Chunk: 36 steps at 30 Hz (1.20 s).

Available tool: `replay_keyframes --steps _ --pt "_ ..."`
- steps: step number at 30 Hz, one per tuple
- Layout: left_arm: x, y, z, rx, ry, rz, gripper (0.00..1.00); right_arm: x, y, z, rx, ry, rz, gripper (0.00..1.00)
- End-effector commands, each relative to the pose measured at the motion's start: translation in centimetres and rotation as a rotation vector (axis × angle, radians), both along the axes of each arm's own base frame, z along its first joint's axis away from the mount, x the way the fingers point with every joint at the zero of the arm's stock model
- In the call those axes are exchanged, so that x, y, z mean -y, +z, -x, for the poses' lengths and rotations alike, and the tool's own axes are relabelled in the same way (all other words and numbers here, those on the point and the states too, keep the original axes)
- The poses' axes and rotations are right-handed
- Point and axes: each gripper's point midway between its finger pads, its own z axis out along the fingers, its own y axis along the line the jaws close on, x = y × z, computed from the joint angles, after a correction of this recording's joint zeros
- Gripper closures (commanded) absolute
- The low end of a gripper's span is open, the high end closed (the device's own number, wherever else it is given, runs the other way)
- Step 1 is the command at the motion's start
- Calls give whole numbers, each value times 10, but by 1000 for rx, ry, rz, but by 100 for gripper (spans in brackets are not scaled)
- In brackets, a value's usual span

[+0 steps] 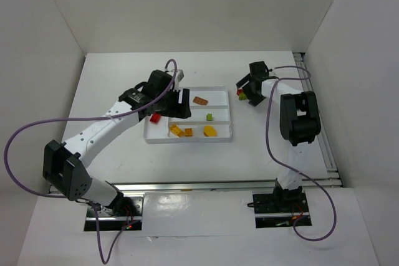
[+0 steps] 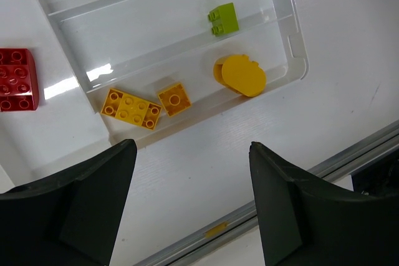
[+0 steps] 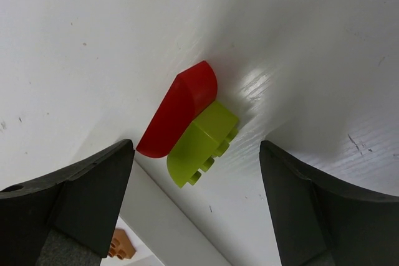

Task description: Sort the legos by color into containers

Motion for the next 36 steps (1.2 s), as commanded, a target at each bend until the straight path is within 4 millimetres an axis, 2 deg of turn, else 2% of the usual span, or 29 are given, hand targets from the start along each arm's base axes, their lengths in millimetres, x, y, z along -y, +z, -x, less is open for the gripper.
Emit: replay_keyframes --steps 1,4,5,6,9,10,11,15,16,19,20,21,22,23,24,25,28,29,30,31,33,35,36 --pt "2 3 -3 33 -22 1 16 4 6 -16 42 -46 28 11" --pt "2 3 -3 33 -22 1 16 10 -8 -16 -11 -63 63 13" --pt "2 3 -3 33 -22 1 16 11 -4 -18 -5 -69 70 15" --pt "2 3 -3 33 -22 1 16 11 -1 -21 3 -62 74 23" --pt "3 3 -2 30 -28 7 16 11 1 -24 20 -53 78 38" --pt "5 0 -1 19 -35 7 16 11 8 -25 32 -53 76 45" --pt "7 0 0 15 -42 14 16 11 4 -22 22 -46 83 47" --pt "12 1 2 1 -65 33 16 9 27 -23 66 -6 112 48" --pt "14 3 -1 5 -65 35 16 11 39 -24 89 -3 123 48" --pt "27 18 4 3 -121 99 15 11 48 -12 91 70 156 53" --pt "31 25 1 -2 -164 153 13 7 67 -13 148 108 148 53" --pt "48 37 18 -45 -281 268 13 5 71 -9 152 171 167 53" --pt "57 45 24 -59 -321 326 13 -2 74 -2 151 226 150 54" --pt "66 58 24 -31 -365 383 11 -8 95 0 195 283 147 54" --pt "73 63 33 -59 -409 438 11 -11 96 12 184 339 171 54" --pt "77 66 34 -63 -428 466 10 -23 104 19 203 399 157 54" --pt "90 79 39 -71 -488 570 10 -39 133 49 289 516 127 54" --pt "92 78 38 -89 -497 603 10 -59 143 61 330 603 37 54" --pt "95 80 42 -122 -498 644 10 -61 164 71 379 618 26 54" --pt "97 88 43 -109 -520 674 8 -65 165 80 380 641 24 54" --pt "102 97 36 -64 -532 694 7 -79 187 96 426 692 -2 54" --pt "102 97 29 -8 -531 677 10 -91 195 111 445 744 -81 54" --pt "106 95 30 2 -552 670 10 -95 207 115 478 757 -101 54"
